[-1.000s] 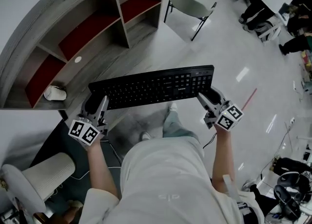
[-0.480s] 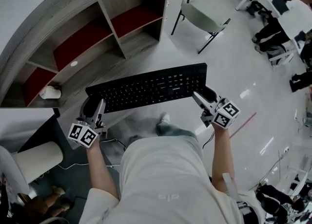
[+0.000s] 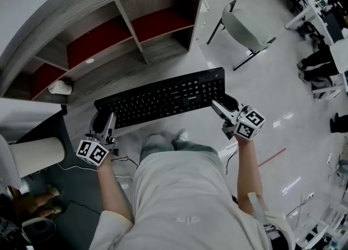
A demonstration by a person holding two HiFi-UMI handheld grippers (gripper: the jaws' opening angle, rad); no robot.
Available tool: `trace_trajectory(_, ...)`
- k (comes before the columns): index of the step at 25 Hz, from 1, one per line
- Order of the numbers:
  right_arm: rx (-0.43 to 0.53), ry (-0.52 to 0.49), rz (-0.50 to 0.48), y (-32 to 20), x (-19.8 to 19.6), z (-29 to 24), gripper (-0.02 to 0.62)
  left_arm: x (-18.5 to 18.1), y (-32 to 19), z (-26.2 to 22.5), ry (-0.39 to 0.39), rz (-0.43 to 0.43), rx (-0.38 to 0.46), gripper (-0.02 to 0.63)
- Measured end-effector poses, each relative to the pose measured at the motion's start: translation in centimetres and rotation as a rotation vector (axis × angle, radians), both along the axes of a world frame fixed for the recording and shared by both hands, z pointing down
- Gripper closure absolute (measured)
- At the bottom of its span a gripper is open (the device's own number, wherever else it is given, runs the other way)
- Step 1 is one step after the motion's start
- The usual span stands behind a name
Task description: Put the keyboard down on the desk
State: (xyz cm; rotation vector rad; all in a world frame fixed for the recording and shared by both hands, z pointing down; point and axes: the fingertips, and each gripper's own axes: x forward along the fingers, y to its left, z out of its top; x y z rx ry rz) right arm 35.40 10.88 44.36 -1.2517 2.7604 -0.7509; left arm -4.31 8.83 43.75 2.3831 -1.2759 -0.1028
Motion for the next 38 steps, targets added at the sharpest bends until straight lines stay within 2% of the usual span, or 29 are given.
trace_trajectory(6,-0.034,-0.018,-0.096,-2.8,-3.7,1.7,0.36,-3.6,0.7,1.1,0.002,-0.107,-0.048,0.382)
trace_trajectory(15,-0.084,0.003,-0.194,-6.9,-10.5,3.7,0.36,-10.2,0.3,4.0,0.034,-0.195,-0.097,0.382)
trace_trajectory(20,-0.114,0.027,-0.208,-10.1,-14.9,5.2,0.359,-14.5,-1.9,6.4,0.043,-0.197,-0.139,0.38)
trace_trajectory(26,-0.175,0.024,-0.201,-11.5,-19.4,8.3,0.359,-19.0,-3.9,9.2,0.05,-0.192,-0.201,0.382)
trace_trajectory(38,-0.301,0.014,-0.15,-13.1,-25.6,14.3,0.359,-25.2,-6.9,15.6,0.075,-0.154,-0.339,0.382)
